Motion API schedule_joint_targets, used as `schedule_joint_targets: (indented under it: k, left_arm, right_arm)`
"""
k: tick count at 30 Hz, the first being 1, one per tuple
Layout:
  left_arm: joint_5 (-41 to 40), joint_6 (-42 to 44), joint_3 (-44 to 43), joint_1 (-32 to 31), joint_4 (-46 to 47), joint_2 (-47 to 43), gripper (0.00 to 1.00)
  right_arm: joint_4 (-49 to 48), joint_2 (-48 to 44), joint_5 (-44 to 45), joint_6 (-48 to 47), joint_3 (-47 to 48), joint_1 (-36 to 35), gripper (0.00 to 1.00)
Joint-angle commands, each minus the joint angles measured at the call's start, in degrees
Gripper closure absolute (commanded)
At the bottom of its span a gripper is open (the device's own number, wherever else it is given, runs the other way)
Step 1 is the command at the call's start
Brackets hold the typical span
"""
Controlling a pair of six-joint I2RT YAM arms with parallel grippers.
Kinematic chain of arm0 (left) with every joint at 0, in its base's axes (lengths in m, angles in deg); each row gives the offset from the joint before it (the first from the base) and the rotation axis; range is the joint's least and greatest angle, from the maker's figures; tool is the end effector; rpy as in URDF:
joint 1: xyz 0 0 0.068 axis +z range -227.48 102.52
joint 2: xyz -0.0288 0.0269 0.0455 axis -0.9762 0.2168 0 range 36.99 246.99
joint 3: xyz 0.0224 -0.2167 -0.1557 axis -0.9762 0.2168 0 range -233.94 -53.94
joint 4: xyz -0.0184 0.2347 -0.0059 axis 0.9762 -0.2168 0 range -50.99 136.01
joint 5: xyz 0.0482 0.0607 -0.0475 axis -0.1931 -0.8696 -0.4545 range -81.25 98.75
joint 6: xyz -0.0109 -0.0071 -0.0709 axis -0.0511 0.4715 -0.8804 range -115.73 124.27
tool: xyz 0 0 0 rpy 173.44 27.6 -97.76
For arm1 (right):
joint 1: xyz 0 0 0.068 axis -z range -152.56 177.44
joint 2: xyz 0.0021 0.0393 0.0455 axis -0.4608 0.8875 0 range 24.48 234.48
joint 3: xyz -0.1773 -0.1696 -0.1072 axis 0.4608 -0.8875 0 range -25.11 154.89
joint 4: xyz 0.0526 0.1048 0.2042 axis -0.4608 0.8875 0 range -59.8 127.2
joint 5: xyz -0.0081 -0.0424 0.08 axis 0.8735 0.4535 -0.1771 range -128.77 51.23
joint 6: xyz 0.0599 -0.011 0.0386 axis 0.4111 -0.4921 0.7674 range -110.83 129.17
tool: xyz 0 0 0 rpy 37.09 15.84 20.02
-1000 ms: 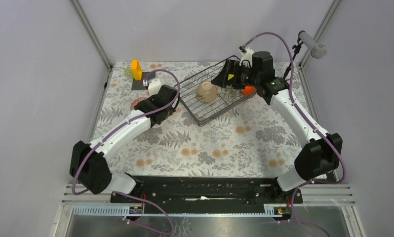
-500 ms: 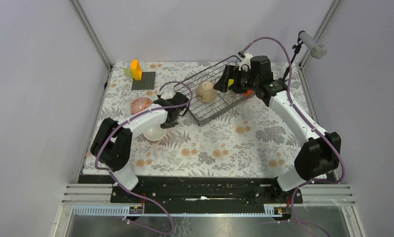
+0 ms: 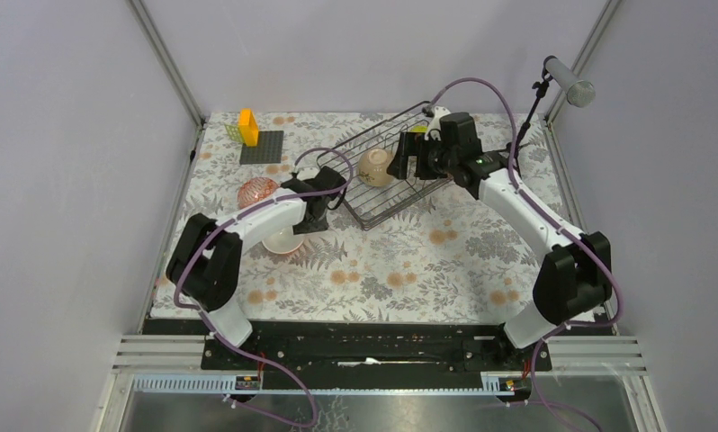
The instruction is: Unload the bowls from the dish rack
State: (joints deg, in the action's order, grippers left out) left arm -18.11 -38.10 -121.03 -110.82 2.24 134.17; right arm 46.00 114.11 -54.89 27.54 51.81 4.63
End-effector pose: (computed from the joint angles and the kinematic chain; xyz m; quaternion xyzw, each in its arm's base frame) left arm 0.2701 -0.1454 0.1912 -0.1083 0.9575 0.0978 0.2489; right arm 0.3242 0.1543 0.3204 -0.1046 0.8475 0.2909 0.4315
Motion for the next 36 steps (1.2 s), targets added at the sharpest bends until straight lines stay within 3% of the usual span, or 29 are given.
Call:
schedule_joint_targets:
  k: [1,6,9,12,18,29,33,36]
  left_arm:
    - [1.0,0.4,-1.9,-0.1,1.8,-5.6,0.56]
    - [3.0,1.6,-0.8,-0.1,5.5,-12.2,0.53]
    - [4.3,1.4,2.0,-0.1,10.5,-16.7,0.36]
    - [8.7,1.4,5.3,0.9,17.1,-20.5,0.29]
    - [21.1,-0.2,12.0,6.1,30.8,-24.0,0.26]
    - [19.6,0.0,20.8,7.0,44.9,-31.1,0.17]
    - [19.3,0.8,24.2,7.0,49.8,-33.5,0.17]
    - [18.8,0.9,25.7,7.0,51.6,-34.7,0.17]
  right_arm:
    - [-1.7,3.4,5.8,-2.9,2.6,-3.4,0.04]
    - [-1.7,8.3,11.9,-4.7,6.9,-6.1,0.09]
    - [-1.7,11.8,12.5,-5.0,10.0,-6.1,0.08]
    - [-1.6,15.3,12.9,-4.9,13.3,-6.1,0.08]
    - [-1.4,21.5,18.7,-4.6,19.5,-6.2,0.14]
    - [-1.4,32.2,24.2,-6.8,29.9,-6.2,0.18]
    - [-1.4,35.3,25.0,-6.9,33.2,-6.2,0.29]
    - [-1.5,37.0,25.7,-6.9,35.2,-6.2,0.45]
